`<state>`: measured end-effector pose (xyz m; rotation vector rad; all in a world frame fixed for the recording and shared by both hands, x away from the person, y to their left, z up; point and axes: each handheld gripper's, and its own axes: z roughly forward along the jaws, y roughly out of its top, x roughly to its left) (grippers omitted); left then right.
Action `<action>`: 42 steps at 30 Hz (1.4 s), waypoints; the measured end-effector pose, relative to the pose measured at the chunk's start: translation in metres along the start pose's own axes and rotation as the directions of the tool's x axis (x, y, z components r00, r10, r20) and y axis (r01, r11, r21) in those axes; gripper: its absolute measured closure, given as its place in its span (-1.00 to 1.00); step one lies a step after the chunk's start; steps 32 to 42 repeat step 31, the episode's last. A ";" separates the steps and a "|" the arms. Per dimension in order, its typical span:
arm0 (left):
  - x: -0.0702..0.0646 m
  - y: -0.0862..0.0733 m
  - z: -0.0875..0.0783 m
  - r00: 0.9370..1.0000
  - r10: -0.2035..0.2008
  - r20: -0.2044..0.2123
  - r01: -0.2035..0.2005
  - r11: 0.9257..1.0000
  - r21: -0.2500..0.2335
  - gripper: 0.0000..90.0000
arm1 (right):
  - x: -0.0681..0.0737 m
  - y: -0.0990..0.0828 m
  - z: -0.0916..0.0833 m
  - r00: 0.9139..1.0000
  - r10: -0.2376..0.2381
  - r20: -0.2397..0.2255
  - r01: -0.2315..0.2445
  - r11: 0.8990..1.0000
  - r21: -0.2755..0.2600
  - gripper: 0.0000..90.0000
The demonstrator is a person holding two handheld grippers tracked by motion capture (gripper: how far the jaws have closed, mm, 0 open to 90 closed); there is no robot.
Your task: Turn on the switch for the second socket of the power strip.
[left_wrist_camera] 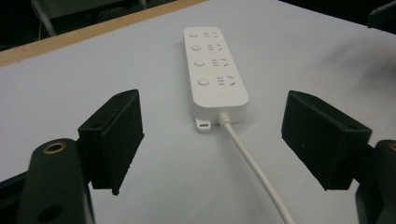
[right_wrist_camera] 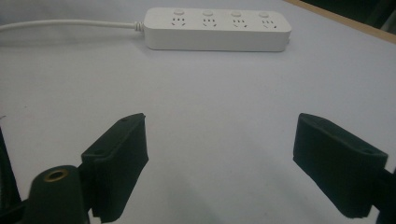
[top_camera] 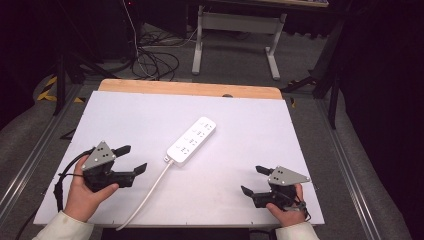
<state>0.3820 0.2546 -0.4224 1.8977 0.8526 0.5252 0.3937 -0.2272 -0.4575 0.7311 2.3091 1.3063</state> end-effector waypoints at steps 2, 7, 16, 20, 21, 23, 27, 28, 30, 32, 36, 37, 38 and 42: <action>-0.001 -0.007 -0.003 1.000 0.008 -0.014 -0.008 1.000 0.002 -0.53 | 0.000 0.000 0.000 1.000 0.003 -0.001 -0.003 1.000 -0.002 -0.59; -0.001 -0.025 -0.011 1.000 0.004 -0.019 -0.004 1.000 -0.023 -0.53 | 0.000 0.000 0.000 1.000 0.003 -0.001 -0.003 1.000 0.000 -0.59; 0.007 -0.048 -0.022 0.996 -0.086 0.004 0.087 0.994 -0.072 -0.55 | 0.000 0.000 -0.001 1.000 0.006 0.000 -0.006 1.000 0.001 -0.60; 0.009 -0.057 -0.023 0.999 -0.040 -0.019 0.039 0.998 -0.044 -0.56 | -0.001 -0.001 0.000 1.000 0.006 -0.003 -0.006 1.000 0.000 -0.60; 0.010 -0.059 -0.023 0.999 -0.045 -0.017 0.044 0.998 -0.041 -0.56 | -0.001 0.000 0.000 1.000 0.006 -0.002 -0.006 1.000 0.000 -0.60; 0.011 -0.063 -0.024 0.998 -0.058 -0.017 0.057 0.998 -0.041 -0.55 | -0.001 0.000 0.000 1.000 0.005 -0.001 -0.005 1.000 0.001 -0.60; 0.012 -0.065 -0.025 0.997 -0.067 -0.031 0.066 0.997 -0.031 -0.55 | -0.001 0.000 0.000 1.000 0.004 -0.001 -0.004 1.000 0.003 -0.60; 0.012 -0.066 -0.025 0.996 -0.079 -0.033 0.078 0.997 -0.029 -0.55 | -0.001 0.000 0.000 1.000 0.003 -0.001 -0.003 1.000 0.003 -0.60; 0.015 -0.067 -0.025 0.995 -0.094 -0.035 0.093 0.995 -0.031 -0.55 | -0.001 0.000 0.000 1.000 0.003 0.000 -0.003 1.000 0.002 -0.60; 0.015 -0.067 -0.026 0.993 -0.110 -0.037 0.109 0.993 -0.035 -0.55 | -0.001 0.000 0.000 1.000 0.004 -0.002 -0.004 1.000 0.000 -0.60; 0.015 -0.067 -0.026 0.993 -0.110 -0.037 0.109 0.993 -0.035 -0.55 | -0.001 0.000 0.000 1.000 0.004 -0.002 -0.004 1.000 0.000 -0.60; 0.015 -0.067 -0.026 0.993 -0.110 -0.037 0.109 0.993 -0.035 -0.55 | -0.001 0.000 0.000 1.000 0.004 -0.002 -0.004 1.000 0.000 -0.60; 0.015 -0.067 -0.026 0.993 -0.110 -0.037 0.109 0.993 -0.035 -0.55 | -0.001 0.000 0.000 1.000 0.004 -0.002 -0.004 1.000 0.000 -0.60; 0.015 -0.067 -0.026 0.993 -0.110 -0.037 0.109 0.993 -0.035 -0.55 | -0.001 0.000 0.000 1.000 0.004 -0.002 -0.004 1.000 0.000 -0.60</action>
